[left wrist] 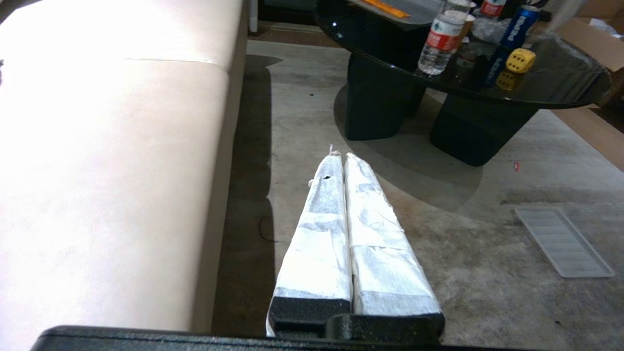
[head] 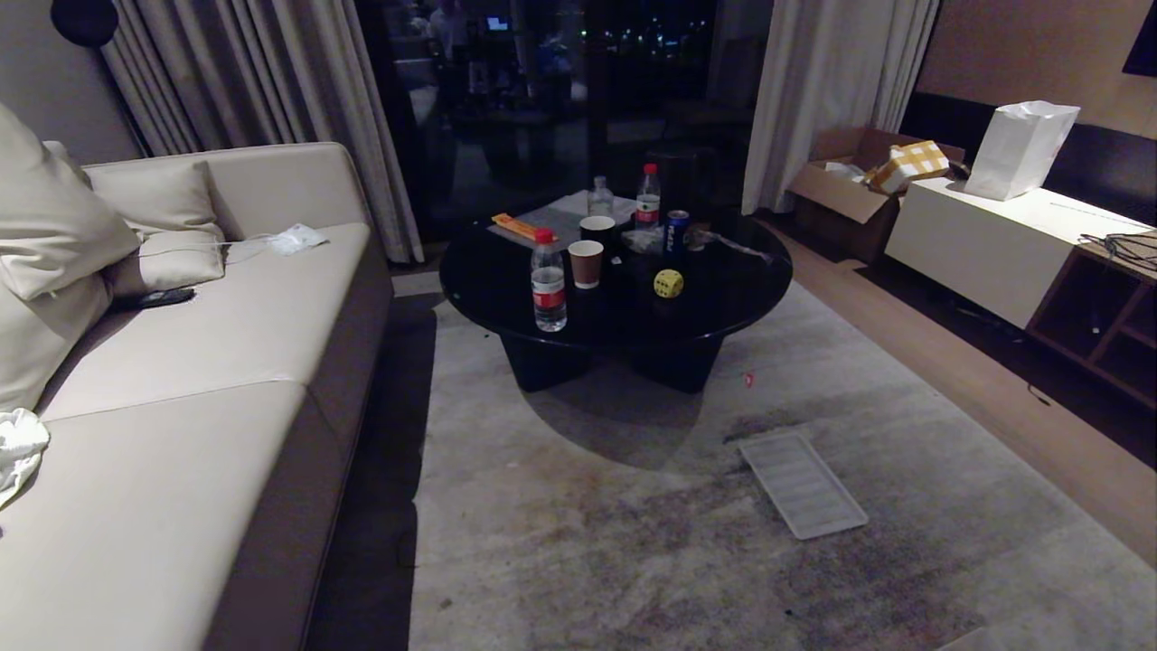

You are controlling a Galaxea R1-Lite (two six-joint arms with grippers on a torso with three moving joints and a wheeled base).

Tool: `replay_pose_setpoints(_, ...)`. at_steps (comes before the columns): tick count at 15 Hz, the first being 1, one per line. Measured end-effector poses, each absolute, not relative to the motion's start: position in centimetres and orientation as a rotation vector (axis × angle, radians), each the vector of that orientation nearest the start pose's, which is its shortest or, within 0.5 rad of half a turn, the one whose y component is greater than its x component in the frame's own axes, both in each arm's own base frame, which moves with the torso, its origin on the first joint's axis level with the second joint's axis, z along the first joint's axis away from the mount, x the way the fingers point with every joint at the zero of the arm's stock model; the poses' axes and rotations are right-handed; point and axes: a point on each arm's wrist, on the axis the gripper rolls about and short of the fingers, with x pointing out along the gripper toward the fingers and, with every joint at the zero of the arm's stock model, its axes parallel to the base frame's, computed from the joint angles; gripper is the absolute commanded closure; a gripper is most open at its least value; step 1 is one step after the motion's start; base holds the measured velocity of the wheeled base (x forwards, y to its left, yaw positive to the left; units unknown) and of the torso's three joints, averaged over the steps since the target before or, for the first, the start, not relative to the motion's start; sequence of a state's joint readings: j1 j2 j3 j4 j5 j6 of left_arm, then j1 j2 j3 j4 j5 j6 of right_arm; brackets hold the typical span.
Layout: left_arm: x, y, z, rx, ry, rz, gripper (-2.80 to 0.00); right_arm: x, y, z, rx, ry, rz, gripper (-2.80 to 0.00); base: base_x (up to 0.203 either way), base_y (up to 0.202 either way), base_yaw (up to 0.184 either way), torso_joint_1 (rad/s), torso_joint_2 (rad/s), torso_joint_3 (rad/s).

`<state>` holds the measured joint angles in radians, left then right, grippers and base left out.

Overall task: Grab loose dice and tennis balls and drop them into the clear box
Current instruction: Pick up toys out of the box

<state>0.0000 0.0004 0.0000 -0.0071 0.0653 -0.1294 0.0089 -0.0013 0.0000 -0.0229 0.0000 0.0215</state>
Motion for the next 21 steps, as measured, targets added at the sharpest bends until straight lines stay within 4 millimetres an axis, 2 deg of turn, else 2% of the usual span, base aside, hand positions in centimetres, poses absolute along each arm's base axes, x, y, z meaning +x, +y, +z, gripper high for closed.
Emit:
replay_pose_setpoints(3,-2.28,0.15,7.62,-0.13,-0.011,0.065,0.0,-2.29,-0.02,7.79,0.021,-0.025,0.009,0.0,0.076,-0.001,-0.004,0.003,0.0,0.003)
replay_pose_setpoints(21,-2.28,0.15,7.62,-0.131,-0.011,0.065,0.0,-2.29,-0.02,7.78,0.023,-0.025,0.009,0.0,0.182,0.0,-0.001,0.003,0.0,0.003)
